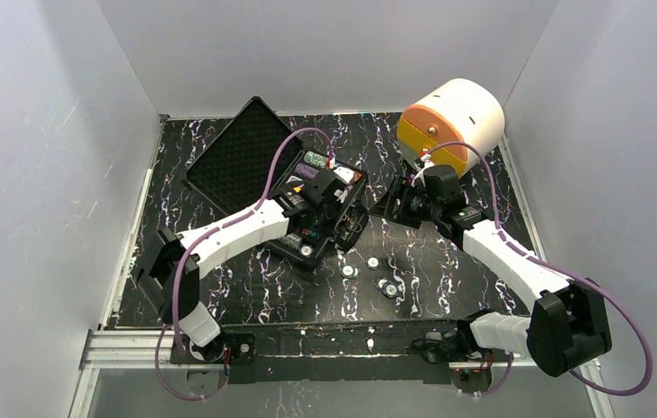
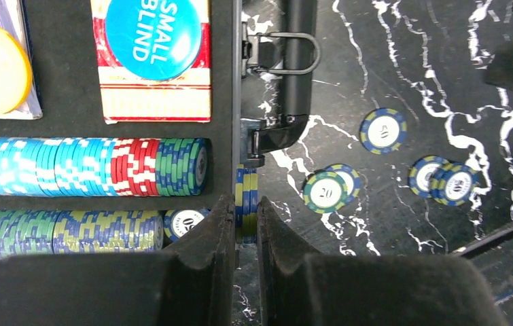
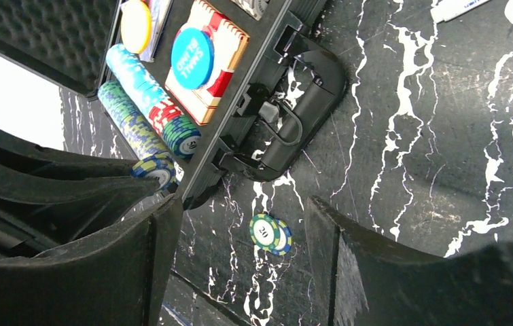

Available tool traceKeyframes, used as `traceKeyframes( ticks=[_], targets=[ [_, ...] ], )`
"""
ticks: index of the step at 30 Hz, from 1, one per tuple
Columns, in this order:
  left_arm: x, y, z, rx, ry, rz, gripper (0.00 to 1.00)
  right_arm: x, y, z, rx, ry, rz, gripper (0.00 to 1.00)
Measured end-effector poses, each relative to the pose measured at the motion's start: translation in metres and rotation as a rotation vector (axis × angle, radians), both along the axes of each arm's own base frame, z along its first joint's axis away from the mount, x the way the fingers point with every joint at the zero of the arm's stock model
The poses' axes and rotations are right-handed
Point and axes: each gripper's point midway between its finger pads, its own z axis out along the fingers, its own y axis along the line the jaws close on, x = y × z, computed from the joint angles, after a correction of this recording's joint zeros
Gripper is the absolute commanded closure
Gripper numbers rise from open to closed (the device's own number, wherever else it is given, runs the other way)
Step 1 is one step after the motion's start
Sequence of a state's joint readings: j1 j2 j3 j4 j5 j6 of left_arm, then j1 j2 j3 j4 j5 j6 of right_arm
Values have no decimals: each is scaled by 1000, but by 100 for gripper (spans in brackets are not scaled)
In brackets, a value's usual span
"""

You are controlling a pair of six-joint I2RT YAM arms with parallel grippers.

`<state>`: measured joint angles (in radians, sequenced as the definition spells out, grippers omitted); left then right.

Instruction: Pack up texas hold em set

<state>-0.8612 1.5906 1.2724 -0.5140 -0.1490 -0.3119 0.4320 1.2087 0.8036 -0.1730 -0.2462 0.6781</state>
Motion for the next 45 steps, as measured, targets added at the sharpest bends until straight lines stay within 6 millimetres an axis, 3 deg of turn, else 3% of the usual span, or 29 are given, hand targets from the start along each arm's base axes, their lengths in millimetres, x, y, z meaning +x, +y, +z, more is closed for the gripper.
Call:
traceKeyframes(
  ticks=[12, 29, 45],
  targets=[
    [13, 8, -24, 100, 6, 48, 97, 0, -3, -2, -12, 8, -15, 27],
    [19, 22, -25, 146, -4, 65, 94, 0, -3, -3, -14, 11, -15, 27],
    [18, 17, -15, 103, -16, 33, 92, -7, -5, -7, -28, 35, 0, 26]
  ],
)
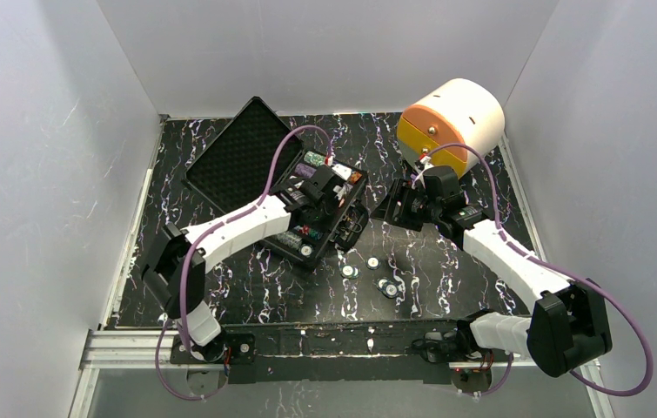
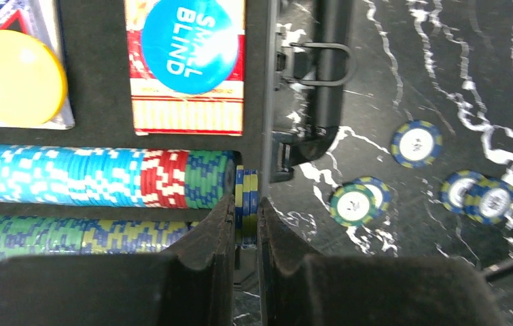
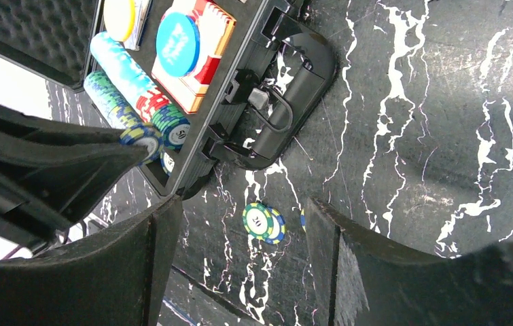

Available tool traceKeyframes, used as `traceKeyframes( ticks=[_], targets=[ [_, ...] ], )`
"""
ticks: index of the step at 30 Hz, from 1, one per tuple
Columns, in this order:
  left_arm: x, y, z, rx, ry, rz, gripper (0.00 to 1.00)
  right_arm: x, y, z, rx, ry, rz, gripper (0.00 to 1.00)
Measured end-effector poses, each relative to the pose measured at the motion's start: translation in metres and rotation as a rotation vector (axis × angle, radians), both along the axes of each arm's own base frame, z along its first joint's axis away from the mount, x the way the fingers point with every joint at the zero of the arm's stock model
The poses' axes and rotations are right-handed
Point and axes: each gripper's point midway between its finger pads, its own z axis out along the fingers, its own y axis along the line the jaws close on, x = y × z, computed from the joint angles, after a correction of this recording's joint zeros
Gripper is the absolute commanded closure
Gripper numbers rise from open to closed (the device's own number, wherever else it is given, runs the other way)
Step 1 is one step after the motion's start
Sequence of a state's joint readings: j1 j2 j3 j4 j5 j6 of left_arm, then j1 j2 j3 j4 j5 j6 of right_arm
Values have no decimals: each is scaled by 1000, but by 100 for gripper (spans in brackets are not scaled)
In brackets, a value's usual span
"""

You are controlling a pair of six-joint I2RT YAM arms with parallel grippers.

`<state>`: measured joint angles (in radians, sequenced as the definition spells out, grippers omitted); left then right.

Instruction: Pack up texas hold em set

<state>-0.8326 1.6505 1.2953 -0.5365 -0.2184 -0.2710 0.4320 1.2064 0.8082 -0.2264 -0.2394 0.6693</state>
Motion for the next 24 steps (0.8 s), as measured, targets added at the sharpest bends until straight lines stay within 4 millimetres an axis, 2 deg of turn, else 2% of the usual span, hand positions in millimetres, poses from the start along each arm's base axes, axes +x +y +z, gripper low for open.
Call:
traceKeyframes(
  ticks=[6, 12, 16, 24],
  targets=[
    [-19, -13, 10, -109, 32, -69, 91, 0, -3, -6, -19, 20, -11, 26],
    [-50, -21, -11, -70, 81, -142, 91, -1, -8, -16, -53, 53, -31, 26],
    [-65, -27, -27, -33, 101, -183, 87, -3, -10, -20, -66, 69, -36, 26],
    [-63, -30, -50, 21, 99, -183, 84, -3, -11, -20, -71, 70, -41, 26]
  ],
)
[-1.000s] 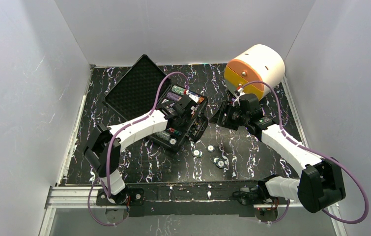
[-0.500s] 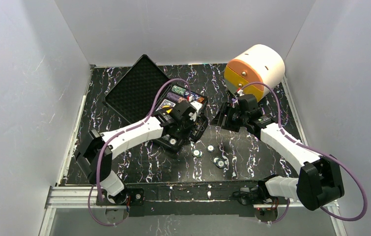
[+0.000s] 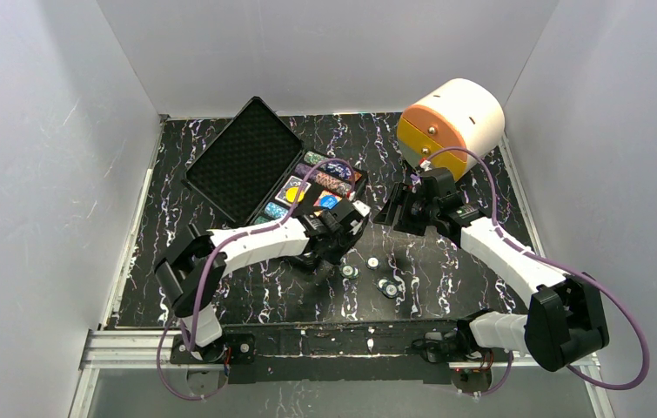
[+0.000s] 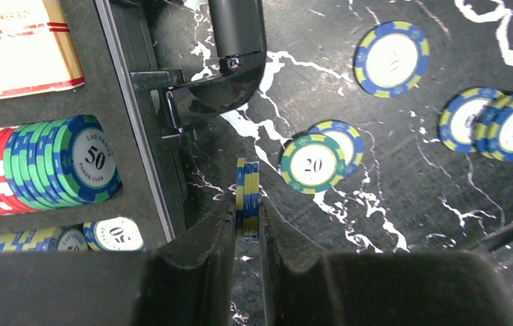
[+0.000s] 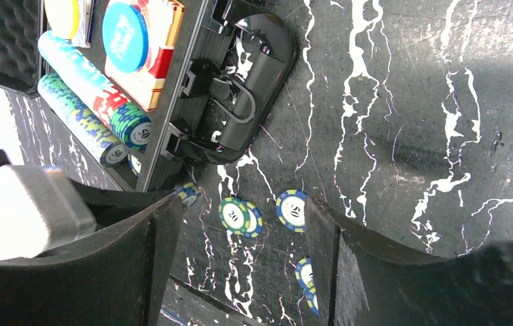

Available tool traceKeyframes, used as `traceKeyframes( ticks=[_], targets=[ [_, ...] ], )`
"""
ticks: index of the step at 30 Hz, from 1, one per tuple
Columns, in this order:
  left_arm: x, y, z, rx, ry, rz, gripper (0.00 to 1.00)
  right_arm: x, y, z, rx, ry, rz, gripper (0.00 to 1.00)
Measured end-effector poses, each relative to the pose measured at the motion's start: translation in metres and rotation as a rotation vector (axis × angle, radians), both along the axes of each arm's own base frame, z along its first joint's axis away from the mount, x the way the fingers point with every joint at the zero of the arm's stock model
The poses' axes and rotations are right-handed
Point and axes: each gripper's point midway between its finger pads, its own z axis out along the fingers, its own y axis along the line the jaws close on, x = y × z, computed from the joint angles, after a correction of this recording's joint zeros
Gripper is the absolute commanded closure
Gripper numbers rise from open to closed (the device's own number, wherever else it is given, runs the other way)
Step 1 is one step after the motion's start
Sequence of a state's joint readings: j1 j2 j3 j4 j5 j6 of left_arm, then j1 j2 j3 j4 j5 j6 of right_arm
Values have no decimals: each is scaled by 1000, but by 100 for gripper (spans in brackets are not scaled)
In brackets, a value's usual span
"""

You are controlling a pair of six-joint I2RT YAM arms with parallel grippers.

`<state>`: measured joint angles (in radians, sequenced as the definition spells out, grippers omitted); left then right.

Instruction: Pack up texas hold em set

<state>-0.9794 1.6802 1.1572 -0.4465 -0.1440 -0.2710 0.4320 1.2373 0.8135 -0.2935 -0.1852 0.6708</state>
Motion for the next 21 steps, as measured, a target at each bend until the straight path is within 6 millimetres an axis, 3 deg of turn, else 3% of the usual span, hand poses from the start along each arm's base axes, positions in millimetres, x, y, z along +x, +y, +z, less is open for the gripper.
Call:
traceKeyframes(
  ticks=[7, 14, 18, 21],
  targets=[
    [1, 6, -22, 70, 8, 7, 77, -1, -1, 0, -2, 3, -5, 26],
    [1, 7, -24, 81, 5, 6, 63, -1, -2, 4, 1, -5, -10, 26],
    [3, 8, -18, 74, -7, 13, 54, -4, -3, 2, -5, 8, -9, 26],
    [5, 7, 2, 31, -40, 23, 52, -5, -2, 7, -4, 13, 1, 26]
  ],
)
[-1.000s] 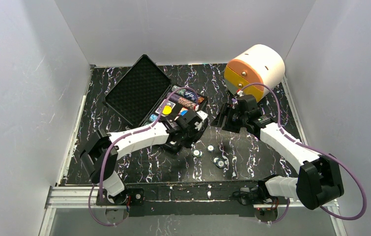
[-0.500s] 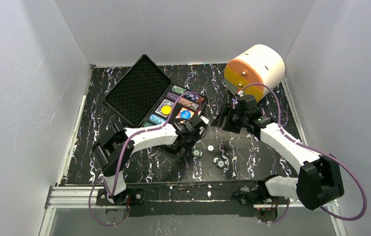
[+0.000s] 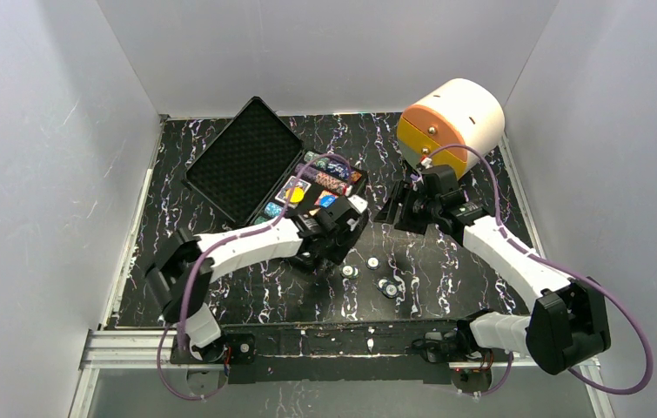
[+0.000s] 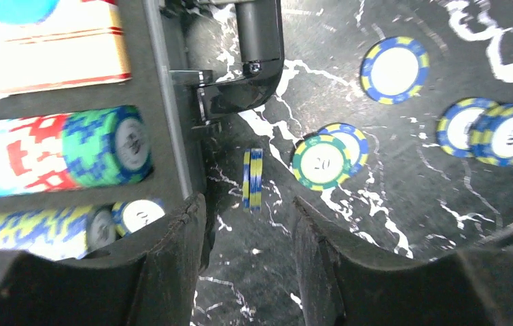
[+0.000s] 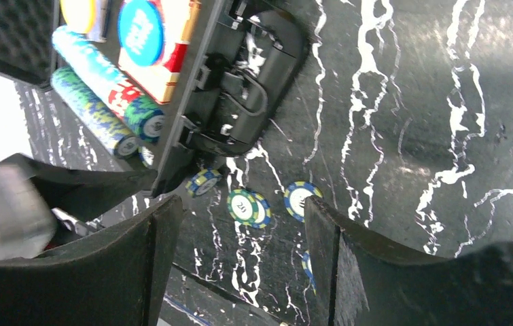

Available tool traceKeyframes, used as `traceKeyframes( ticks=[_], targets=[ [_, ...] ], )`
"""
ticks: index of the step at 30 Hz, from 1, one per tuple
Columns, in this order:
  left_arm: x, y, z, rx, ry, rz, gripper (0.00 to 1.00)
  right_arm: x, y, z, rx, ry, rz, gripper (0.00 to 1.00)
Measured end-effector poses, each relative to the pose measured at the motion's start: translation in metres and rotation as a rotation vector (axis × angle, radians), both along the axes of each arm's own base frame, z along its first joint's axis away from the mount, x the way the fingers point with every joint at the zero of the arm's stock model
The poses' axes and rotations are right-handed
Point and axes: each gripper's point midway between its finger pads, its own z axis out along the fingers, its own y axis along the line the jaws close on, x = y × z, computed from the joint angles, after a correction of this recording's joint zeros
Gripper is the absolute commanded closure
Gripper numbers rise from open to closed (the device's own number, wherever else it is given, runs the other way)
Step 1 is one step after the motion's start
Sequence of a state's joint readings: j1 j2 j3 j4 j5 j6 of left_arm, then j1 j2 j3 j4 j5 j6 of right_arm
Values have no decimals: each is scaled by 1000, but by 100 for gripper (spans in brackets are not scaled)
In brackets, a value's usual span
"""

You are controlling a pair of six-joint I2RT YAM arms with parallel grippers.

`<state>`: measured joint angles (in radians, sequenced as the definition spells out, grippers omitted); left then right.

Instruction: Pack up texas hold em set

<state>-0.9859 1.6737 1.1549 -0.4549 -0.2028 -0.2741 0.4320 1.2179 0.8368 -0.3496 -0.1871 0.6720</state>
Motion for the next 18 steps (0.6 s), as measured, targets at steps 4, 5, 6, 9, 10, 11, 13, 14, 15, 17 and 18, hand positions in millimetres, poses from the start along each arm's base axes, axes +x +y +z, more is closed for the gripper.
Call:
traceKeyframes(
  ticks=[4, 5, 6, 9, 10, 11, 13, 14, 15, 17, 18],
  targets=[
    [7, 1, 48, -102, -99, 33, 47, 7, 12, 19, 26, -29, 50, 26],
    [9, 3, 63, -132, -131, 48, 47, 10, 17, 25, 31, -39, 62, 26],
    [11, 5, 76, -160, -166, 65, 47, 12, 23, 30, 34, -50, 78, 26],
    [18, 19, 113, -227, -269, 138, 46, 12, 45, 41, 36, -76, 145, 25],
    [20, 26, 122, -239, -303, 171, 45, 11, 54, 42, 30, -81, 170, 25],
    [23, 34, 131, -247, -337, 208, 44, 9, 64, 43, 22, -85, 199, 25],
    [27, 48, 142, -252, -394, 273, 42, 4, 84, 46, 9, -97, 260, 25],
    [28, 57, 148, -253, -424, 308, 41, 1, 96, 46, 2, -102, 295, 25],
    [30, 66, 155, -257, -455, 345, 40, -3, 109, 47, -8, -111, 333, 25],
    [32, 82, 171, -271, -514, 409, 38, -12, 133, 46, -28, -123, 409, 23],
    [33, 89, 179, -283, -543, 438, 37, -16, 142, 44, -39, -130, 442, 22]
  ],
)
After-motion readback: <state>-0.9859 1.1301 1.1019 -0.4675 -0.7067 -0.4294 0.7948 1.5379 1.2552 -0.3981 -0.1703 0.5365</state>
